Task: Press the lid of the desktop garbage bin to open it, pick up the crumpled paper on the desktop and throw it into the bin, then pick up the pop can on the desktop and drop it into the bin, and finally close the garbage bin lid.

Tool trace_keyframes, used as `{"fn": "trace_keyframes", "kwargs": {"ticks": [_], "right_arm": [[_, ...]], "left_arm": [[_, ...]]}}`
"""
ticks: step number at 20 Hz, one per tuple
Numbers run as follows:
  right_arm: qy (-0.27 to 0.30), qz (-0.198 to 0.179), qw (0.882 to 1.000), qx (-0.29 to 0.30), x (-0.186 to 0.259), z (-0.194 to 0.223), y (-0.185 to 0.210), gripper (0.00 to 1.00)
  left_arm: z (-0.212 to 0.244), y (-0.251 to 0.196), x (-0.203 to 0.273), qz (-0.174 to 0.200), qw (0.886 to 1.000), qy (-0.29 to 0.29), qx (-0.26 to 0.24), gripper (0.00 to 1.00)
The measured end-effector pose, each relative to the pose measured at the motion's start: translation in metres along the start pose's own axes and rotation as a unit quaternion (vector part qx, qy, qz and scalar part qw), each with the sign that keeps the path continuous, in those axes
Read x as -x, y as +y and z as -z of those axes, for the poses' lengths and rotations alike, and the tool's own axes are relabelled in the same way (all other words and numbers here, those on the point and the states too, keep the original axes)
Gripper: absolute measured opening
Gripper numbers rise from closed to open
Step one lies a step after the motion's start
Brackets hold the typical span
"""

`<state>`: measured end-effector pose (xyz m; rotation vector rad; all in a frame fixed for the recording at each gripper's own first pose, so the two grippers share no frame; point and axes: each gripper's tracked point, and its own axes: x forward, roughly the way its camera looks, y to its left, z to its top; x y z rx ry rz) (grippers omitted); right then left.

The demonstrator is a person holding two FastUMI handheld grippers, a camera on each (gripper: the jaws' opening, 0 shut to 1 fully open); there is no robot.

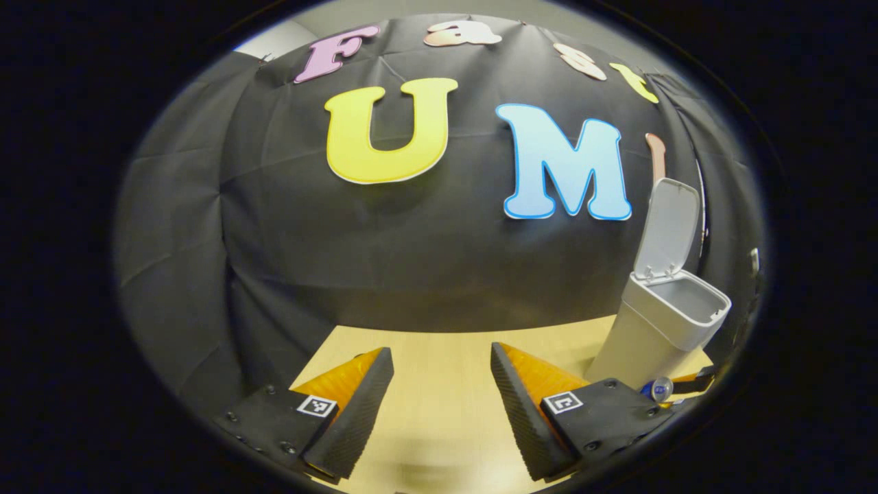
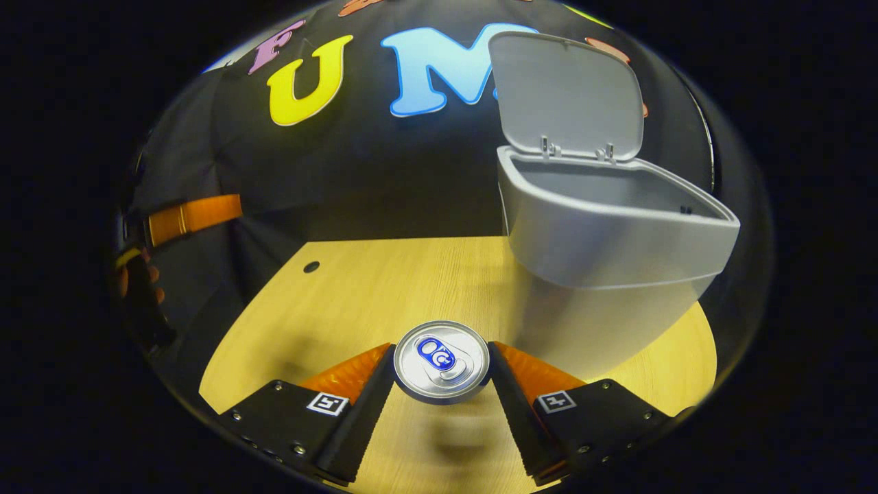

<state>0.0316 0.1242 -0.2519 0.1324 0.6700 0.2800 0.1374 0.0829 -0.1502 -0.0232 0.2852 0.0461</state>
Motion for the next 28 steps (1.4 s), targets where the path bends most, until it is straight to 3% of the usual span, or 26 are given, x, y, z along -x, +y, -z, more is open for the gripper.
{"fn": "trace_keyframes", "kwargs": {"ticks": [8,15,22,28], "right_arm": [[-0.091,-0.020,0.996,-0.008,0.037,-0.085,0.010,0.84],[-0.184,-0.025,0.983,-0.014,0.073,-0.170,0.003,0.84],[-0.246,0.012,0.969,-0.020,0.090,-0.220,-0.037,0.84],[-0.248,0.068,0.966,-0.027,0.080,-0.218,-0.091,0.84]], "left_arm": [[0.000,-0.025,-0.010,0.025,1.000,0.003,-0.004,0.94],[-0.002,-0.045,-0.017,0.042,0.999,0.002,-0.012,0.93],[-0.002,-0.050,-0.019,0.046,0.999,0.006,-0.014,0.94],[0.002,-0.040,-0.021,0.033,0.999,0.010,-0.015,0.94]]}}
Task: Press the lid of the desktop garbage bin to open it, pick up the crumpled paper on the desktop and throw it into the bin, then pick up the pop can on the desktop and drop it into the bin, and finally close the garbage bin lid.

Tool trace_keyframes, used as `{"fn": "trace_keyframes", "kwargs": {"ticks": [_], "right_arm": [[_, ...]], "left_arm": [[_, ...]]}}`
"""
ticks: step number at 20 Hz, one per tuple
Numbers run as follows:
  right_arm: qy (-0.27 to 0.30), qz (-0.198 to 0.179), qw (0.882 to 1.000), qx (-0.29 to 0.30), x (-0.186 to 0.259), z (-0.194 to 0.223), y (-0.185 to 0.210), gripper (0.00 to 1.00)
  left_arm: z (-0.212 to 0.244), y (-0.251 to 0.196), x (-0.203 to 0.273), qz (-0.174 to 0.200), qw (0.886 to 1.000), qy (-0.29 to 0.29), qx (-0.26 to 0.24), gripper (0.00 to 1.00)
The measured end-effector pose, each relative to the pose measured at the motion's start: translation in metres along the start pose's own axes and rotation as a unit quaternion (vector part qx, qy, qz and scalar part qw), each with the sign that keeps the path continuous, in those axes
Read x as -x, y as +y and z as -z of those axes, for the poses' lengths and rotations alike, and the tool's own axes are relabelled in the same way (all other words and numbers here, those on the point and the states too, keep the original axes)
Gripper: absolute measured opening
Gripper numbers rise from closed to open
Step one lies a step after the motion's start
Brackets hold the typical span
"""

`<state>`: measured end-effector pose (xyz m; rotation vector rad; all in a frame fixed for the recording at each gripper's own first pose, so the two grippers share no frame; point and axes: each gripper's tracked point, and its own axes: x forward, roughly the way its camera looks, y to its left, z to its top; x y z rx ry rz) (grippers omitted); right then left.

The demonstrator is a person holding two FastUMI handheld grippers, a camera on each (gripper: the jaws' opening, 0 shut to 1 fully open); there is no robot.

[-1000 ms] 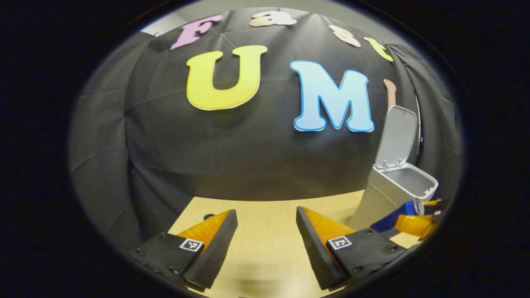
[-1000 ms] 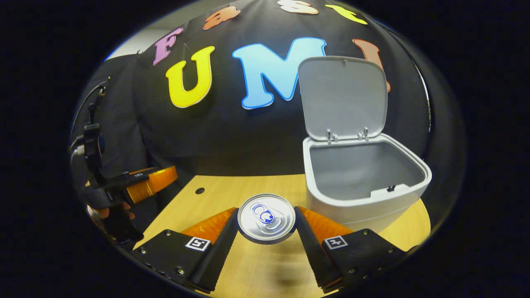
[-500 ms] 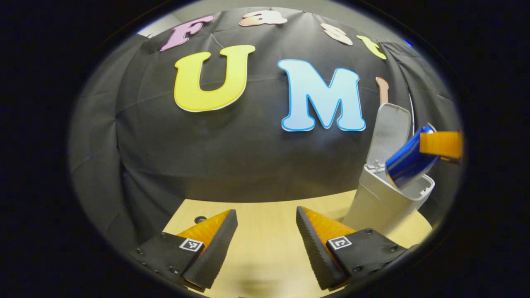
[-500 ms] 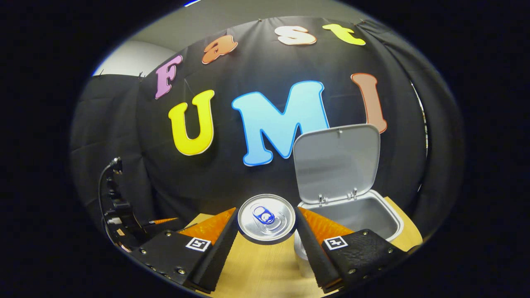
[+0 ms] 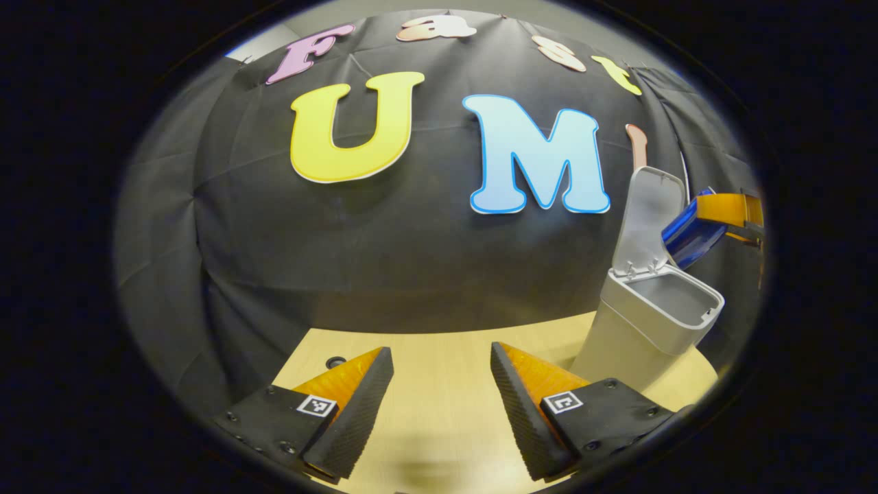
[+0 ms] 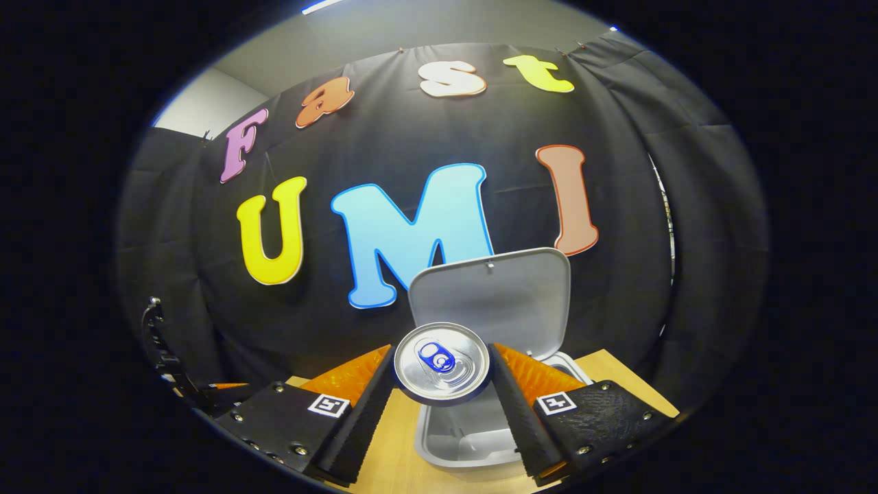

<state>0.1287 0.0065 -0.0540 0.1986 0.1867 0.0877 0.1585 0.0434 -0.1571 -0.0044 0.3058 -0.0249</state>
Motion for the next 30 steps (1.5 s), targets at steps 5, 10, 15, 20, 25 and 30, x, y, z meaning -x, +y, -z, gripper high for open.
{"fn": "trace_keyframes", "kwargs": {"ticks": [5,10,15,20,25,30], "right_arm": [[0.016,0.021,1.000,0.008,-0.013,0.014,-0.024,0.81],[0.043,0.032,0.998,0.017,-0.025,0.038,-0.036,0.84],[0.070,0.042,0.996,0.021,-0.032,0.060,-0.045,0.85],[0.086,0.046,0.995,0.018,-0.035,0.074,-0.051,0.87],[0.083,0.047,0.995,0.014,-0.034,0.072,-0.051,0.87],[0.067,0.045,0.997,0.012,-0.032,0.056,-0.049,0.87]], "left_arm": [[0.004,0.004,-0.004,-0.008,1.000,0.007,0.004,0.94],[0.005,0.005,-0.005,-0.013,1.000,0.008,0.004,0.94],[0.006,0.007,-0.008,-0.018,1.000,0.011,0.003,0.94],[0.007,0.007,-0.009,-0.020,1.000,0.013,0.004,0.94],[0.007,0.002,-0.011,-0.016,1.000,0.013,0.003,0.94],[0.006,-0.002,-0.011,-0.010,1.000,0.013,0.002,0.94]]}}
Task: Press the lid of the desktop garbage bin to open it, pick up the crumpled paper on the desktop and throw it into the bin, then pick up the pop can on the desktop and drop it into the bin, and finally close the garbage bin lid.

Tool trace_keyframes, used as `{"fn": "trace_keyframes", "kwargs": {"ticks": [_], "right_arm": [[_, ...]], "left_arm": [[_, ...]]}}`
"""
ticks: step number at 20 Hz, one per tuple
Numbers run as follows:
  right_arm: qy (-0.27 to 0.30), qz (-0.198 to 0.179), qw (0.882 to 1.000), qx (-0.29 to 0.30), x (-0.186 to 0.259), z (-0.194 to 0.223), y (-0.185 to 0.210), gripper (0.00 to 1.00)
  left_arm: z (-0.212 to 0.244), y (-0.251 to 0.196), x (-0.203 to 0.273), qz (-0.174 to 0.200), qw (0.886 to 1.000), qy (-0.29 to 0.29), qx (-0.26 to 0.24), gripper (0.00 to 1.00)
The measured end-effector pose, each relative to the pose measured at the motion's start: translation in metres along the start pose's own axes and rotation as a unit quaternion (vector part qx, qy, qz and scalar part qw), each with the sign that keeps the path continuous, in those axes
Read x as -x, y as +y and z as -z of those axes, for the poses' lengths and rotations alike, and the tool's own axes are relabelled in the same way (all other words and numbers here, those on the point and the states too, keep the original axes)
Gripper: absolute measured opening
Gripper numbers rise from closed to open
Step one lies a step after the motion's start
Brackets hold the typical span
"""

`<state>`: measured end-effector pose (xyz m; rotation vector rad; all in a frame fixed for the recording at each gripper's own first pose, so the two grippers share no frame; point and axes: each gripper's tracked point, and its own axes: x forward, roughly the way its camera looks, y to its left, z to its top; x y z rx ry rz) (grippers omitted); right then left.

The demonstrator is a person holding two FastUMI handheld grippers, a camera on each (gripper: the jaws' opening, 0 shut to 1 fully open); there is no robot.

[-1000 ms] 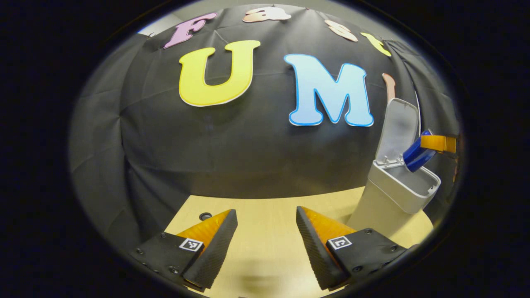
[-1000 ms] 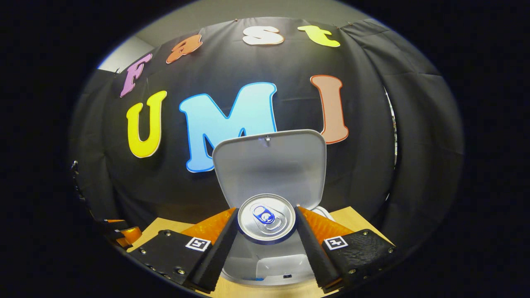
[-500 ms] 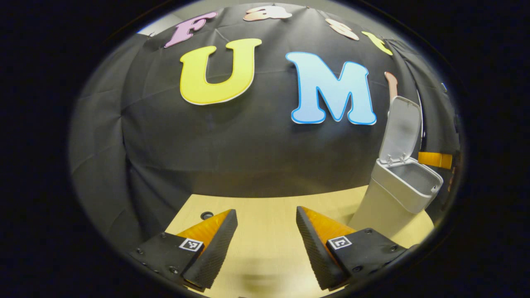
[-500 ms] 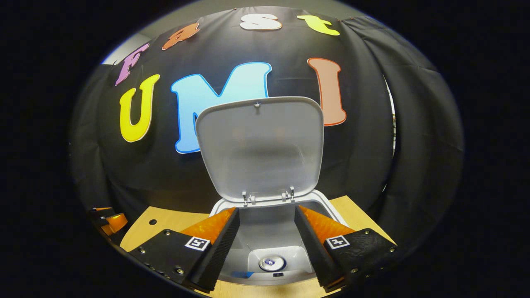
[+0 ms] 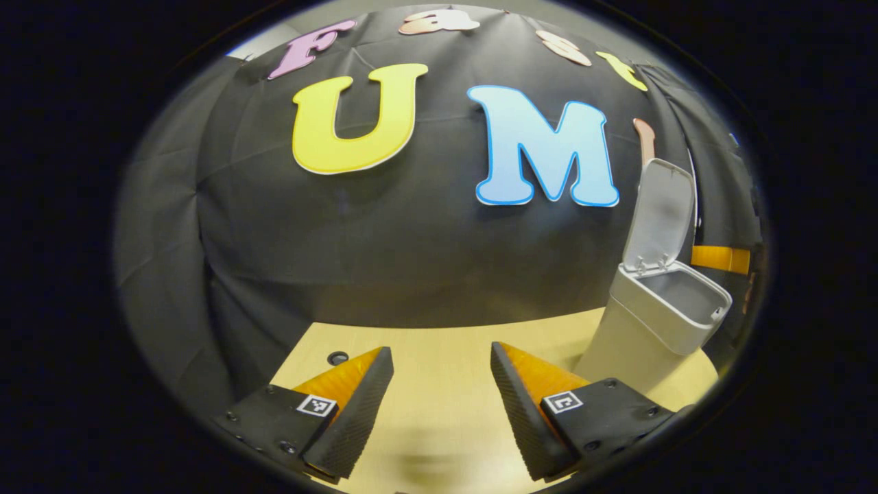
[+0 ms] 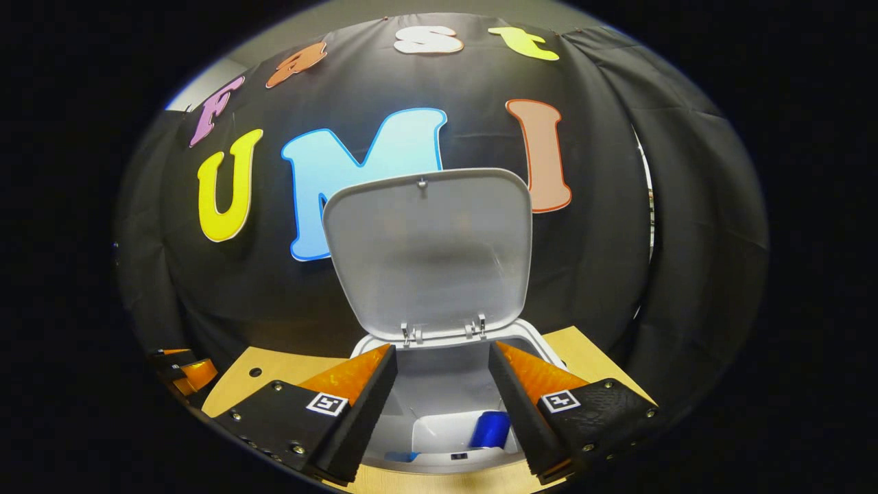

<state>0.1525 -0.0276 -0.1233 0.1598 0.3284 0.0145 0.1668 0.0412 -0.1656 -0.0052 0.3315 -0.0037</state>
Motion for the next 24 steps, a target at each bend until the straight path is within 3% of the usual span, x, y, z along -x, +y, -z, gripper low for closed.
{"fn": "trace_keyframes", "kwargs": {"ticks": [11,20,24], "right_arm": [[-0.040,-0.011,0.999,-0.013,0.008,-0.048,0.016,0.87],[-0.113,-0.011,0.993,0.016,-0.002,-0.145,0.023,0.87],[-0.129,-0.011,0.991,0.028,-0.015,-0.164,0.025,0.86]], "left_arm": [[-0.001,-0.009,0.002,0.017,1.000,-0.002,-0.012,0.94],[0.005,-0.004,0.003,0.015,1.000,0.003,-0.005,0.94],[0.007,0.003,0.004,0.009,1.000,0.005,-0.006,0.94]]}}
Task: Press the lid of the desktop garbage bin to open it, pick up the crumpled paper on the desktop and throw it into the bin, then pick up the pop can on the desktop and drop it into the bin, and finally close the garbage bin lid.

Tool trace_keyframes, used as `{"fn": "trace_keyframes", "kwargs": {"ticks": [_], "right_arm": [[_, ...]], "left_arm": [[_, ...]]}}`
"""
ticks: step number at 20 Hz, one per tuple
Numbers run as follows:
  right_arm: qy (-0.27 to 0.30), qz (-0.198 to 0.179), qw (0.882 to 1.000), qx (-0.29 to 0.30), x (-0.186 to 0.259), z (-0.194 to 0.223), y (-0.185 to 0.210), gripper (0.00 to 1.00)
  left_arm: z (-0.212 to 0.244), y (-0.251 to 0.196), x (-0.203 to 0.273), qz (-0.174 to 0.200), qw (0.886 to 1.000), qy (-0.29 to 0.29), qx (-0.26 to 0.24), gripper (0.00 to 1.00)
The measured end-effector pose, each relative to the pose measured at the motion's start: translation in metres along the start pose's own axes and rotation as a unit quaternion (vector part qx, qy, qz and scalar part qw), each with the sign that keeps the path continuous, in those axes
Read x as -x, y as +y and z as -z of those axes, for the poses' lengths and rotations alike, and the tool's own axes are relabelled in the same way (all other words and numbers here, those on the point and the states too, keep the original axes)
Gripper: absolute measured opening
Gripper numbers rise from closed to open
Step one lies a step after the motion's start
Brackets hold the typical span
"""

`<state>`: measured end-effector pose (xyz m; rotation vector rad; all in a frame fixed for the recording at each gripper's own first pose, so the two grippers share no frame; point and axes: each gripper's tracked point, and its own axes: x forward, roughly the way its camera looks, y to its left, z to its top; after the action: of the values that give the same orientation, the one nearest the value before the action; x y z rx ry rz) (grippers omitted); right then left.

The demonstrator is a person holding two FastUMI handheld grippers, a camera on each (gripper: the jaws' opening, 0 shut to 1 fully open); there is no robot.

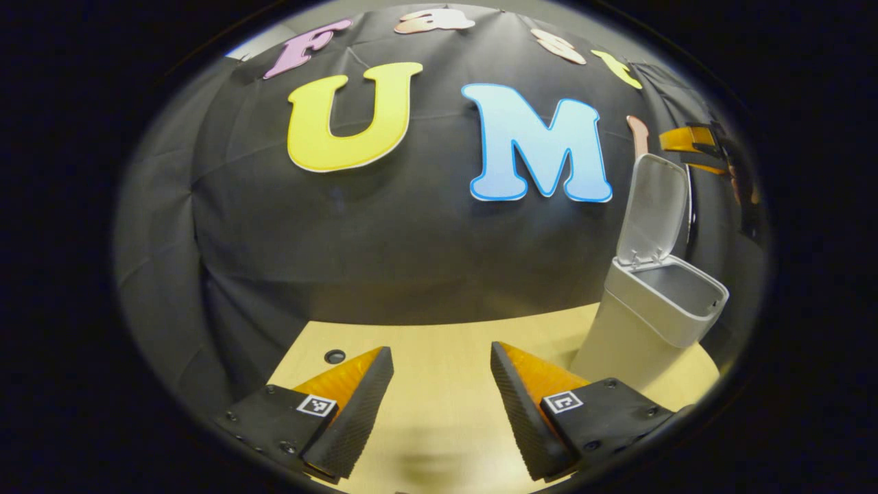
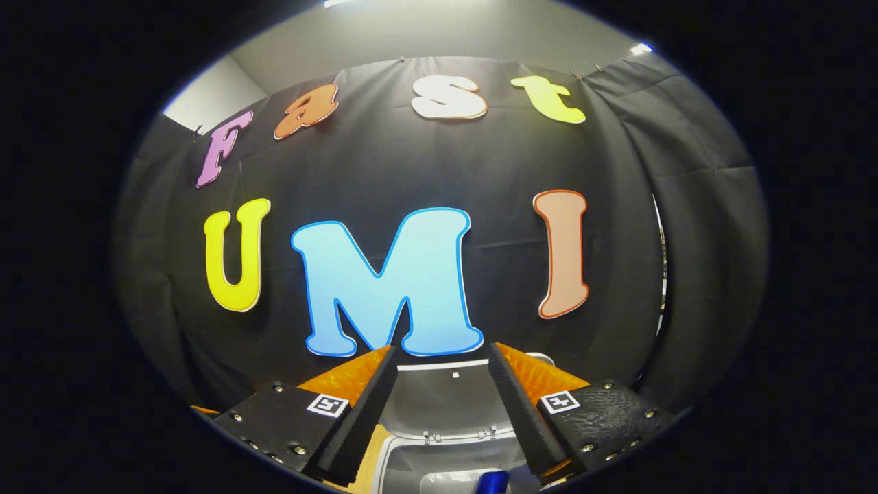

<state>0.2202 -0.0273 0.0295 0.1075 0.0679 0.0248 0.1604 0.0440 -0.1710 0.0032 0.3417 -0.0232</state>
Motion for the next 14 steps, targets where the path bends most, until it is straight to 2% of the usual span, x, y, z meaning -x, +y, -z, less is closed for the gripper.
{"fn": "trace_keyframes", "kwargs": {"ticks": [7,11,14], "right_arm": [[0.003,0.009,1.000,0.021,-0.038,-0.003,-0.010,0.86],[0.033,0.008,0.999,0.030,-0.041,0.017,-0.012,0.87],[0.030,0.007,0.999,0.021,-0.033,0.016,-0.013,0.86]], "left_arm": [[0.006,0.014,0.011,-0.017,1.000,0.003,0.007,0.94],[0.005,0.017,0.016,-0.024,1.000,0.000,0.004,0.93],[0.003,0.012,0.019,-0.024,1.000,-0.005,-0.006,0.94]]}}
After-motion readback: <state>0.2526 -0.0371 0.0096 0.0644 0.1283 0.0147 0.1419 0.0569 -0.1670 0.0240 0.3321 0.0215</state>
